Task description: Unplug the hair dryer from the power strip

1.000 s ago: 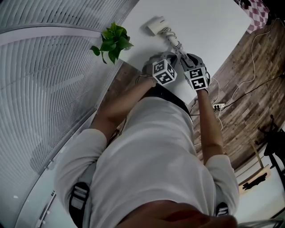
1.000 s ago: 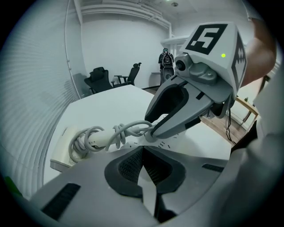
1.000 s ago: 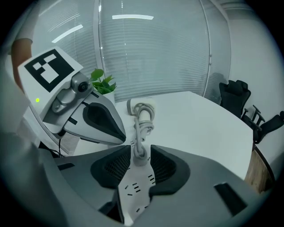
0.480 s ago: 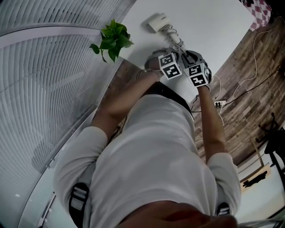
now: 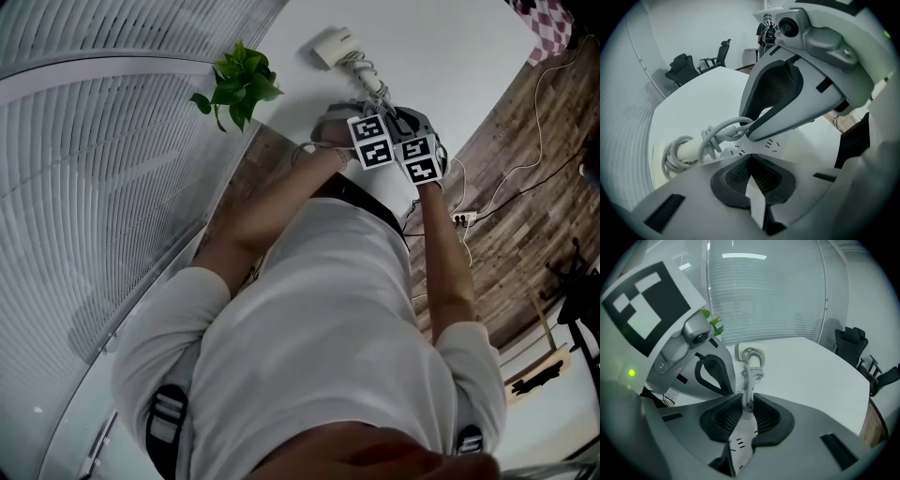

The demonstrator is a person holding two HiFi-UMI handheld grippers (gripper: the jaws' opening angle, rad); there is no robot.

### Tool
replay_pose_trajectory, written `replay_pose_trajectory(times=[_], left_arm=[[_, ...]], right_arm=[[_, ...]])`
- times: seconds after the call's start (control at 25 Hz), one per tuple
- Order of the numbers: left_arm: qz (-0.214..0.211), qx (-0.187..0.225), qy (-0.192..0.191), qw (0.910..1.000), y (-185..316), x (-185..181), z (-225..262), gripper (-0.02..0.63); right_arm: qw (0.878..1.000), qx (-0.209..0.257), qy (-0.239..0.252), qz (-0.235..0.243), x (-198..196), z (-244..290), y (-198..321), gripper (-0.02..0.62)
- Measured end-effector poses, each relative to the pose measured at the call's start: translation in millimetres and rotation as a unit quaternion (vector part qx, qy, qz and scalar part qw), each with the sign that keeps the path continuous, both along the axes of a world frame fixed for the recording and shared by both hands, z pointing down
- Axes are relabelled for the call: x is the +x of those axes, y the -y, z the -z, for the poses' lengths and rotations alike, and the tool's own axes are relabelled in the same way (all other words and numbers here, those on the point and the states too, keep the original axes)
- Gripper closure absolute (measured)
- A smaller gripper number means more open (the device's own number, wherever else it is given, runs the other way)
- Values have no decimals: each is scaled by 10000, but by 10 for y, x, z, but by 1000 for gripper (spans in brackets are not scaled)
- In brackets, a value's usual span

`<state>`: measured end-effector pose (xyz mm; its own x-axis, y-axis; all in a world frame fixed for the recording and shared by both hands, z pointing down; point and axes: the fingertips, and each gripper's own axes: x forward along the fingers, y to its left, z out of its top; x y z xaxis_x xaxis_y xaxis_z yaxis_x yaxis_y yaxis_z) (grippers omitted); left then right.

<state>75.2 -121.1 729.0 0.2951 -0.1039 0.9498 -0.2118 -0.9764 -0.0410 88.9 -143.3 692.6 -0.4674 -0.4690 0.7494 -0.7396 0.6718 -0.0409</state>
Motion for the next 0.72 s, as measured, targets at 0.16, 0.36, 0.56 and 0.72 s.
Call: replay_pose_trajectory(times=[0.16, 0.36, 0.56, 0.72], left_arm=[[18, -171, 56, 9998, -1, 5, 2, 577], [13, -249, 104, 9996, -5, 13, 9, 577], [-127, -229, 286, 9992, 0, 16, -4, 577], [-155, -238, 267, 9992, -6, 30, -16, 577]], right_arm=[[9999, 28, 162, 50, -18, 65, 27, 516], [9996, 65, 289, 3, -6, 113, 36, 522], [9992, 53, 402, -64, 8, 130, 55, 525], [9955, 358, 855, -178, 29, 476, 206, 528]])
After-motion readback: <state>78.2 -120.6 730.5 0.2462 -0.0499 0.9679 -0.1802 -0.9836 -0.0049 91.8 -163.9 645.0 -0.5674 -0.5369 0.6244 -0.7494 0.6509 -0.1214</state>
